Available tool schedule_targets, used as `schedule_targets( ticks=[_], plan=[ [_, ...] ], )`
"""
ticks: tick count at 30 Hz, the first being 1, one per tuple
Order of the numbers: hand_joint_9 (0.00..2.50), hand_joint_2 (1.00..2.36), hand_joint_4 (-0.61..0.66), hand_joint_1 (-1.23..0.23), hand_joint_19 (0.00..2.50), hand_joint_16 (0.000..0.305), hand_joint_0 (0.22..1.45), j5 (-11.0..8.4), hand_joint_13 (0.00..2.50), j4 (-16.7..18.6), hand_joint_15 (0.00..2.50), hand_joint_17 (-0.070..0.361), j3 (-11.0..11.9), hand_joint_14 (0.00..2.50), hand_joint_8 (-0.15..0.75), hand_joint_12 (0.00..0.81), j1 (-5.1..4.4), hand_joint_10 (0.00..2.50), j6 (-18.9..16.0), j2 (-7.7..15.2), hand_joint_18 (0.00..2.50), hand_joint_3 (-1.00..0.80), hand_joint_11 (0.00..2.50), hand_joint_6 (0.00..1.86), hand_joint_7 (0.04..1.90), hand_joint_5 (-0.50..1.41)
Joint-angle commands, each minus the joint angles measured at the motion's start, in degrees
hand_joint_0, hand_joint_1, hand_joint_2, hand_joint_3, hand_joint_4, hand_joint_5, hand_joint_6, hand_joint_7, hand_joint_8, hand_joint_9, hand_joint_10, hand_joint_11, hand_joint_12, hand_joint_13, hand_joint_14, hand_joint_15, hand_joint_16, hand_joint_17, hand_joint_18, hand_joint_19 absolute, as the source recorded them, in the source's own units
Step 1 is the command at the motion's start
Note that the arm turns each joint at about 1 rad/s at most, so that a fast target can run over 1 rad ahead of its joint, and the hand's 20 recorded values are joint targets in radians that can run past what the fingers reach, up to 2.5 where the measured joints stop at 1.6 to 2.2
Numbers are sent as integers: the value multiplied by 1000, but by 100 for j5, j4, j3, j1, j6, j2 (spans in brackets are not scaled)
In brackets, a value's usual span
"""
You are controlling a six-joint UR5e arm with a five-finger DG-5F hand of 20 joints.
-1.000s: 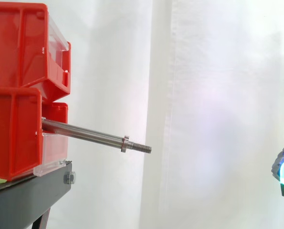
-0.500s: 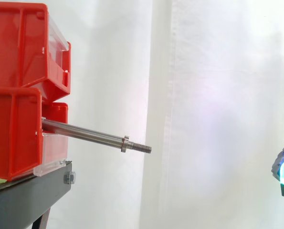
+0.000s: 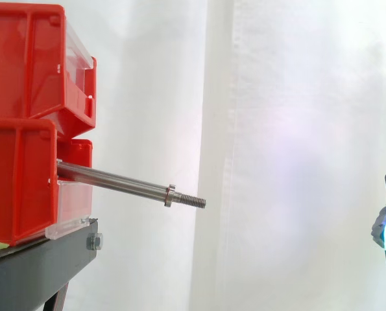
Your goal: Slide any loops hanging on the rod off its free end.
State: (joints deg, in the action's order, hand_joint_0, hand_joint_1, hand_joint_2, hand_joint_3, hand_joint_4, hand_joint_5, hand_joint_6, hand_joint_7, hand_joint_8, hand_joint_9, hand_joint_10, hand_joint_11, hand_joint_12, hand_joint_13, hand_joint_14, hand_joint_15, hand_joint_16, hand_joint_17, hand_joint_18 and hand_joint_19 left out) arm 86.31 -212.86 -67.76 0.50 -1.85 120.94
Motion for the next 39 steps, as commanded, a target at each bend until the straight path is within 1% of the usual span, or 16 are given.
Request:
schedule_targets(
  ticks=[1, 3, 4, 5, 6, 7, 10, 13, 17, 19, 22, 24, 29, 31, 35, 39],
  plan=[
    [916, 1004, 80, -744, 421, 59, 602, 0, 686, -19, 190, 133, 0, 6, 321, 401, 3, 9, 0, 0, 778, -120, 293, 917, 911, -130],
    [894, 1004, 86, -760, 428, 58, 609, 0, 669, -19, 186, 131, 0, 6, 322, 396, 3, 11, 0, 0, 764, -138, 298, 922, 891, -138],
    [873, 1005, 111, -762, 429, 56, 624, 0, 654, -19, 188, 125, -9, 6, 309, 389, 3, 10, 0, 0, 739, -205, 306, 924, 871, -148],
    [869, 1005, 112, -762, 432, 55, 626, 0, 652, -19, 192, 124, 0, 6, 307, 386, 3, 10, 0, 0, 735, -220, 309, 925, 872, -149],
    [844, 1011, 99, -771, 470, 47, 619, -8, 619, -10, 207, 105, 0, 8, 270, 345, 3, 11, 0, 0, 664, -301, 329, 922, 906, -156],
    [863, 1009, 96, -755, 479, 46, 617, -8, 628, -19, 201, 103, 0, 8, 272, 342, 3, 11, 0, 0, 665, -366, 328, 919, 911, -150],
    [920, 1005, 84, -677, 474, 45, 602, 0, 647, -10, 197, 102, 0, 7, 270, 331, 3, 11, 0, 0, 684, -441, 322, 906, 966, -129],
    [970, 1005, 73, -585, 475, 45, 595, 9, 670, -10, 201, 101, 0, 7, 271, 332, 3, 12, 0, 0, 699, -440, 338, 903, 986, -122],
    [968, 1010, 49, -577, 475, 45, 599, 9, 670, -10, 208, 101, 0, 8, 271, 331, 3, 12, 0, 0, 701, -365, 340, 907, 977, -121],
    [954, 1014, 52, -617, 469, 46, 596, 9, 669, -19, 210, 104, 0, 8, 280, 340, 12, 11, 0, 0, 704, -266, 339, 907, 970, -124],
    [935, 1010, 77, -707, 430, 54, 604, 9, 686, -19, 200, 121, 0, 8, 310, 377, 20, 12, 9, 0, 752, -176, 319, 912, 924, -131],
    [913, 1010, 68, -744, 432, 54, 609, 9, 671, -10, 197, 121, 0, 6, 303, 376, 20, 12, 9, 0, 743, -156, 323, 918, 900, -140],
    [847, 1011, 75, -789, 447, 50, 622, 9, 626, -19, 203, 113, 0, 7, 285, 362, 29, 12, 18, -9, 686, -216, 347, 924, 864, -163],
    [792, 1013, 88, -846, 449, 47, 625, 9, 597, -10, 202, 105, 0, 8, 260, 346, 29, 12, 18, 0, 648, -255, 349, 919, 860, -186],
    [765, 1012, 114, -869, 441, 47, 636, 0, 593, -63, 196, 106, 167, 7, 254, 349, 38, 14, 27, -9, 645, -292, 344, 917, 841, -191],
    [760, 1011, 109, -878, 433, 47, 644, -17, 590, -370, 192, 106, 369, 7, 255, 347, 38, 12, 35, 0, 646, -329, 346, 915, 826, -192]
  ],
)
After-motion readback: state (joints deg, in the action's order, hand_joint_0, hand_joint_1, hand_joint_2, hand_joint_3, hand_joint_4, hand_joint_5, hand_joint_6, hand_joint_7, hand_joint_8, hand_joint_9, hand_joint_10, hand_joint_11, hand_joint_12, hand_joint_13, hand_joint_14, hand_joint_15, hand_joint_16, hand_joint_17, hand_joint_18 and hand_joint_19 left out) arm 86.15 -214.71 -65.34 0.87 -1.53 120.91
